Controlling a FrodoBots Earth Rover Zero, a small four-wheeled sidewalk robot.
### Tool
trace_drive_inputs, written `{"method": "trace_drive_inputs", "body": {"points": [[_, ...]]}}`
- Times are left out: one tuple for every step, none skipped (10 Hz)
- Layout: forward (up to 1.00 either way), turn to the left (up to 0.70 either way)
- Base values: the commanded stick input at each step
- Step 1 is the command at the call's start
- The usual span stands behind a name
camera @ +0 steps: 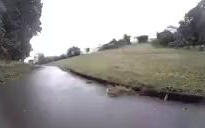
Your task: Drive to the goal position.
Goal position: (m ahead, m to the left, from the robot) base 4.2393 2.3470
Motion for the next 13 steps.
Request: {"method": "trace_drive_inputs", "body": {"points": [[0.04, 0.45], [0.04, 0.46], [0.04, 0.46], [0.02, 0.46], [0.04, 0.47], [0.02, 0.47], [0.0, 0.47], [0.04, 0.48], [0.04, 0.47], [0.01, 0.48], [0.03, 0.48], [0.04, 0.41], [0.04, 0.27]]}}
